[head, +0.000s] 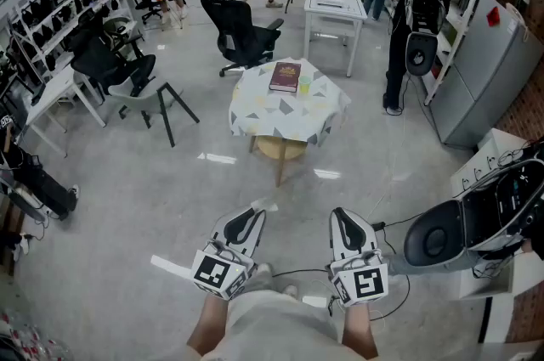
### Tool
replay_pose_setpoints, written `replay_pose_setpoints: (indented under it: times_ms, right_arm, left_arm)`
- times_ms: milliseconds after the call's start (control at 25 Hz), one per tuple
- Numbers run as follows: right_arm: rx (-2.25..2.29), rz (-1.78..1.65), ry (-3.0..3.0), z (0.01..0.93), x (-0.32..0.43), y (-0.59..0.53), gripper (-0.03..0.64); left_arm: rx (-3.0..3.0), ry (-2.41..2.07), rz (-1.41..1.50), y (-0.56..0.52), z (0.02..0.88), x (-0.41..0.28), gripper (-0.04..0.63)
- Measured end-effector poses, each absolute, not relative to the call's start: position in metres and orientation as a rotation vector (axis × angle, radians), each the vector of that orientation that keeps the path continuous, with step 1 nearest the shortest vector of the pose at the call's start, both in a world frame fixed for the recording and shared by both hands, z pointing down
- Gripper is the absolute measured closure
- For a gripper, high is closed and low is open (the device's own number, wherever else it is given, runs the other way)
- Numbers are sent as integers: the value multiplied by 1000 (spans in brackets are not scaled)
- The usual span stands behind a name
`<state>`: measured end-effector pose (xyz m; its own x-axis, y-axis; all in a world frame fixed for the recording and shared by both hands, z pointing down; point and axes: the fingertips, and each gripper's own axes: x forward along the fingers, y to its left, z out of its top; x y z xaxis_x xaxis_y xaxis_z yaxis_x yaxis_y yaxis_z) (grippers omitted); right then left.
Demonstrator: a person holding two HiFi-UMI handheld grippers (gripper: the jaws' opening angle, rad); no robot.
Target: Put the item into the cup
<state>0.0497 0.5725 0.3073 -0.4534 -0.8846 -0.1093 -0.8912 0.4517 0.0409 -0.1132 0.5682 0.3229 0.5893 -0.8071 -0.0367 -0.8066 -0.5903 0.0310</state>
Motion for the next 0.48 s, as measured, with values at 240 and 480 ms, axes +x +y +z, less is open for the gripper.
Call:
replay_pose_setpoints:
  times_ms: [240,480]
  right_arm:
    - [-1612,110,2591,315,61,565,591]
    - [-1630,114,2592,313,66,547,591]
  left_arm:
    - [2768,-1442,-67,562,330,-107,540]
    - [2789,-1454,-53,545,326,-98,540]
